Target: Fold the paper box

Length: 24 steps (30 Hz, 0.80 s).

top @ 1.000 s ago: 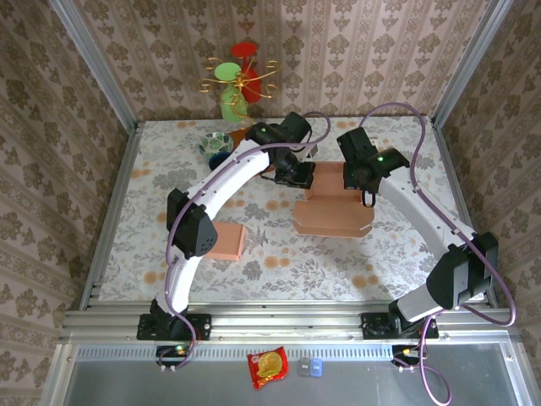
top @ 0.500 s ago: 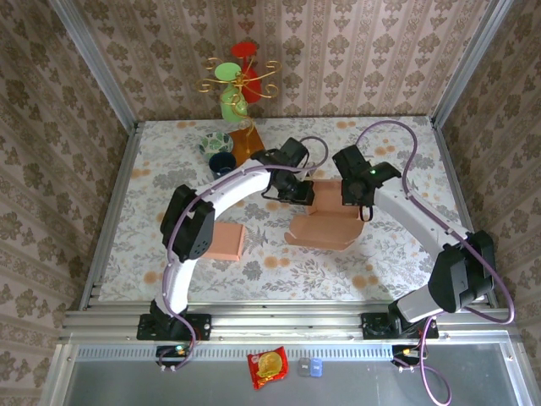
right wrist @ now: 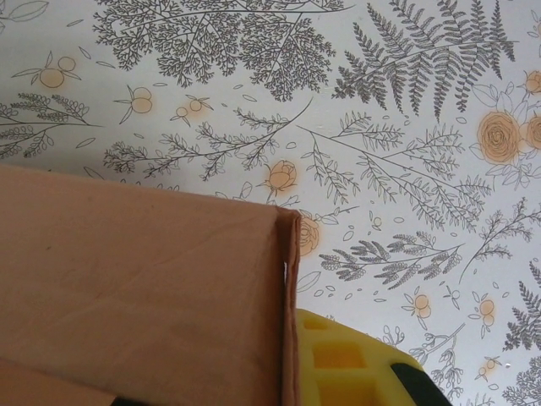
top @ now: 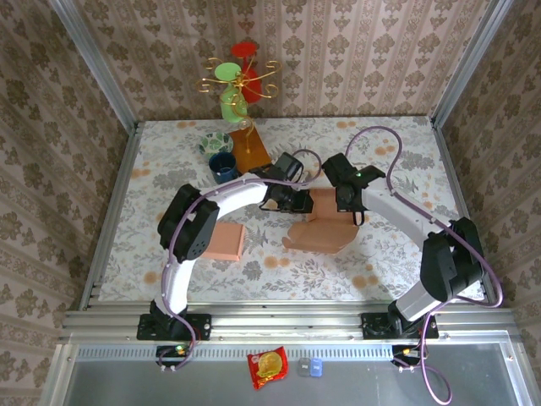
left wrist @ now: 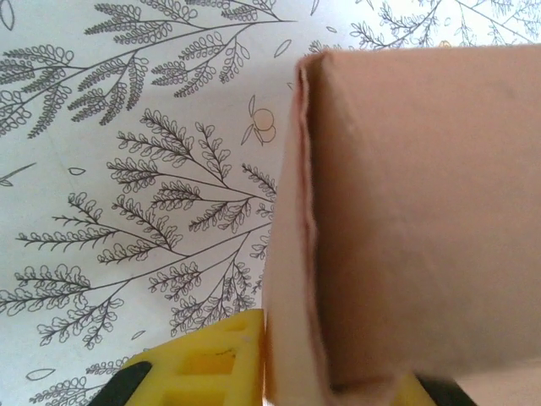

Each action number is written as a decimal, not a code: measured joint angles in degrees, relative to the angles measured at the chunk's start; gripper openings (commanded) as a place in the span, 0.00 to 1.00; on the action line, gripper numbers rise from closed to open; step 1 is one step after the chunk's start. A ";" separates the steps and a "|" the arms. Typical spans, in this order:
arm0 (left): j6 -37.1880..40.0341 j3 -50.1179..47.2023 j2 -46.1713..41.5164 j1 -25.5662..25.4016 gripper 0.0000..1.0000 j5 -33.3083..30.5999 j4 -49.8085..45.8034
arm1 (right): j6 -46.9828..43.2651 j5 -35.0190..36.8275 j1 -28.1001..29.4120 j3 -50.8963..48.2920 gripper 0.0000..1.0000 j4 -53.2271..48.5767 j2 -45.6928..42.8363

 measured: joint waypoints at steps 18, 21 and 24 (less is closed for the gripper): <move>-1.20 -0.66 1.40 -0.85 0.18 -3.45 0.94 | 0.92 0.22 0.92 0.00 0.00 -0.02 0.35; -1.25 -0.55 1.40 -1.33 0.17 -5.53 -0.22 | 1.18 0.20 1.29 0.00 0.00 -0.02 0.76; -1.88 -0.42 1.40 -1.92 0.09 -7.41 -1.09 | 1.55 0.24 1.79 0.00 0.00 0.00 1.33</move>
